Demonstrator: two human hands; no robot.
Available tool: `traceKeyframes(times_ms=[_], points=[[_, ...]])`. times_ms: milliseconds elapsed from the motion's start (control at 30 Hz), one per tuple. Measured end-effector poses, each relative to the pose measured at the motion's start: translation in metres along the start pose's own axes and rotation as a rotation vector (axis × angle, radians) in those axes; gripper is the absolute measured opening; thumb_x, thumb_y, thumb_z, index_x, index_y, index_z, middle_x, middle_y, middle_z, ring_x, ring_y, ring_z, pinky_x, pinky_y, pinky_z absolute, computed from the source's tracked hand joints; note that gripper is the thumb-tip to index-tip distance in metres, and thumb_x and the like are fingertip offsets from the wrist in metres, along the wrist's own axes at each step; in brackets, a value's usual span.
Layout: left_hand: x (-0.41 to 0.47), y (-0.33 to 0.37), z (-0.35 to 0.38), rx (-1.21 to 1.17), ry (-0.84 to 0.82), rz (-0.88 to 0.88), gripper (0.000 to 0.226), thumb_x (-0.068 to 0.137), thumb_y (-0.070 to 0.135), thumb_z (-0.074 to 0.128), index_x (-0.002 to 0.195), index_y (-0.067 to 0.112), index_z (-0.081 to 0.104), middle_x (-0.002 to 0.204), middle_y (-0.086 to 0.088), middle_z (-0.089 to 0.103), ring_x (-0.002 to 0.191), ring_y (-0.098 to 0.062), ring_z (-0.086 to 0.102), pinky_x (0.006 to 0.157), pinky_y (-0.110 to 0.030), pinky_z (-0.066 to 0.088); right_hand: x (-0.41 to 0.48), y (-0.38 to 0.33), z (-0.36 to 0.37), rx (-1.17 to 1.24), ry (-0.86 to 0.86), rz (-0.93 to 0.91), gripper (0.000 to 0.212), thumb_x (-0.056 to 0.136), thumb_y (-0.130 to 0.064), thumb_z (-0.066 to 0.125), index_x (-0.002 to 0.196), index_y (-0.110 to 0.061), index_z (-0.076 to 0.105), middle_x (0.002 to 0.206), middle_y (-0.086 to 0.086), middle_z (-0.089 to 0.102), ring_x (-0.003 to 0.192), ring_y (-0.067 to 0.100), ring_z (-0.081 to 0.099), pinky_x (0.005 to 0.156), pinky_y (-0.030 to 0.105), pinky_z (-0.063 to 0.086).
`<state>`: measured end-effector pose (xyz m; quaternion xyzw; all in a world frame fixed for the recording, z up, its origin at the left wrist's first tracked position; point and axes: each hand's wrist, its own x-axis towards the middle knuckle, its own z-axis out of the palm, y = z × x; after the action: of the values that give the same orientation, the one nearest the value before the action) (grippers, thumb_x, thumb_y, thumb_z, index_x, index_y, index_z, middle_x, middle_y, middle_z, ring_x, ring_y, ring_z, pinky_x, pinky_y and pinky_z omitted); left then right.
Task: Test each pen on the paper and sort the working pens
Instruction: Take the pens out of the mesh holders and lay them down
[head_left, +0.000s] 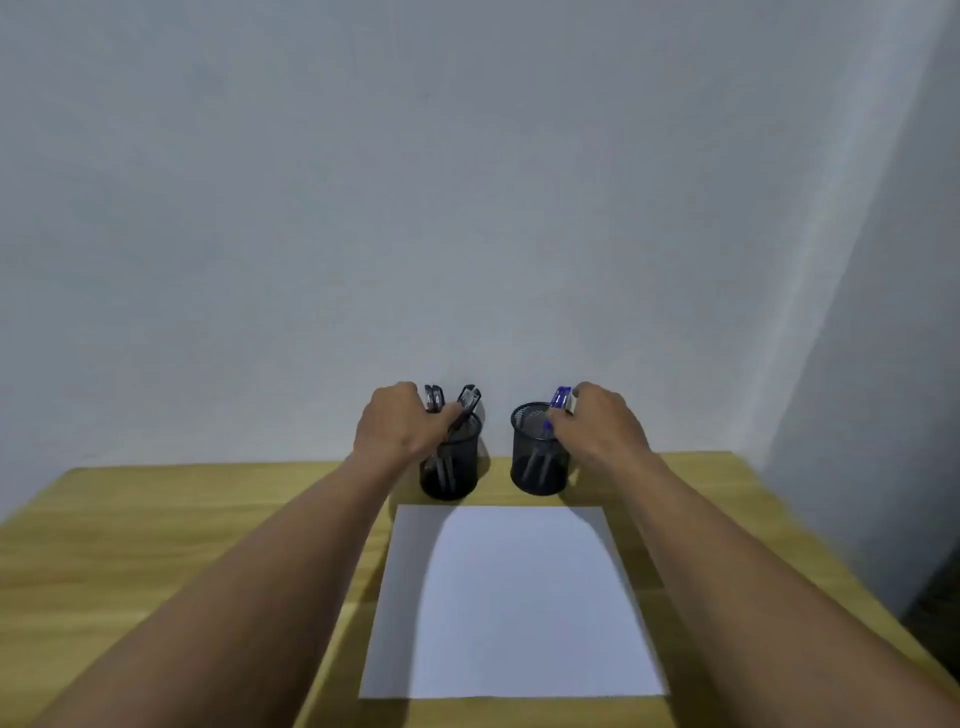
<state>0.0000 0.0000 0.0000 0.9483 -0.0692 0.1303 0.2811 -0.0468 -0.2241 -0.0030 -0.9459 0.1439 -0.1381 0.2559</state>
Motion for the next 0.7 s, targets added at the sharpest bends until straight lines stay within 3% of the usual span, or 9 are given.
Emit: traceKeyframes(times_ms=[67, 200, 333, 433, 567, 700], points=[[0.008, 0.003, 0.009, -0.009, 0.045, -0.084, 0.059, 0.078, 0.068, 0.060, 0.077, 0.010, 0.052, 0.090, -0.007, 0.067, 0.092, -0.034, 0.063, 0.066, -0.033, 0.044, 0.012, 0.003, 0.011, 0.029, 0.057, 0.064, 0.026, 0.095, -0.034, 0.058, 0.100, -0.009, 0.059, 0.104, 0.010, 0.066, 0.092, 0.033, 0.062, 0.072, 0.036, 0.047], [0.018, 0.008, 0.031, 0.015, 0.069, -0.175, 0.060, 0.070, 0.072, 0.065, 0.065, 0.012, 0.056, 0.066, -0.002, 0.059, 0.075, -0.031, 0.060, 0.064, -0.034, 0.046, 0.028, 0.010, 0.033, 0.103, 0.083, 0.172, 0.028, 0.092, -0.038, 0.061, 0.090, -0.011, 0.061, 0.097, 0.009, 0.069, 0.088, 0.034, 0.062, 0.071, 0.034, 0.045], [0.029, 0.003, 0.043, 0.072, 0.129, -0.161, 0.059, 0.065, 0.075, 0.068, 0.078, 0.018, 0.058, 0.080, -0.001, 0.066, 0.090, -0.030, 0.058, 0.075, -0.039, 0.045, 0.038, 0.012, 0.043, 0.124, 0.126, 0.167, 0.028, 0.092, -0.041, 0.065, 0.087, -0.014, 0.067, 0.090, 0.007, 0.069, 0.085, 0.033, 0.064, 0.070, 0.034, 0.048], [0.032, 0.002, 0.048, 0.050, 0.147, -0.115, 0.044, 0.072, 0.060, 0.075, 0.089, 0.022, 0.061, 0.092, 0.001, 0.066, 0.102, -0.030, 0.054, 0.076, -0.037, 0.036, 0.043, 0.011, 0.046, 0.128, 0.170, 0.152, 0.026, 0.093, -0.036, 0.067, 0.084, -0.012, 0.069, 0.087, 0.007, 0.070, 0.085, 0.034, 0.065, 0.072, 0.036, 0.051], [0.035, 0.003, 0.055, -0.044, 0.135, -0.044, 0.026, 0.077, 0.038, 0.077, 0.086, 0.024, 0.057, 0.088, 0.001, 0.065, 0.097, -0.028, 0.053, 0.075, -0.033, 0.030, 0.045, 0.010, 0.050, 0.149, 0.203, 0.141, 0.023, 0.091, -0.030, 0.067, 0.074, -0.013, 0.065, 0.081, 0.006, 0.068, 0.086, 0.034, 0.064, 0.078, 0.042, 0.055], [0.037, 0.002, 0.059, -0.084, 0.135, -0.023, 0.025, 0.077, 0.032, 0.077, 0.092, 0.022, 0.060, 0.092, -0.001, 0.068, 0.095, -0.031, 0.059, 0.076, -0.035, 0.039, 0.045, 0.008, 0.049, 0.182, 0.204, 0.134, 0.027, 0.089, -0.026, 0.064, 0.065, -0.014, 0.061, 0.078, 0.006, 0.066, 0.094, 0.034, 0.055, 0.081, 0.043, 0.051]])
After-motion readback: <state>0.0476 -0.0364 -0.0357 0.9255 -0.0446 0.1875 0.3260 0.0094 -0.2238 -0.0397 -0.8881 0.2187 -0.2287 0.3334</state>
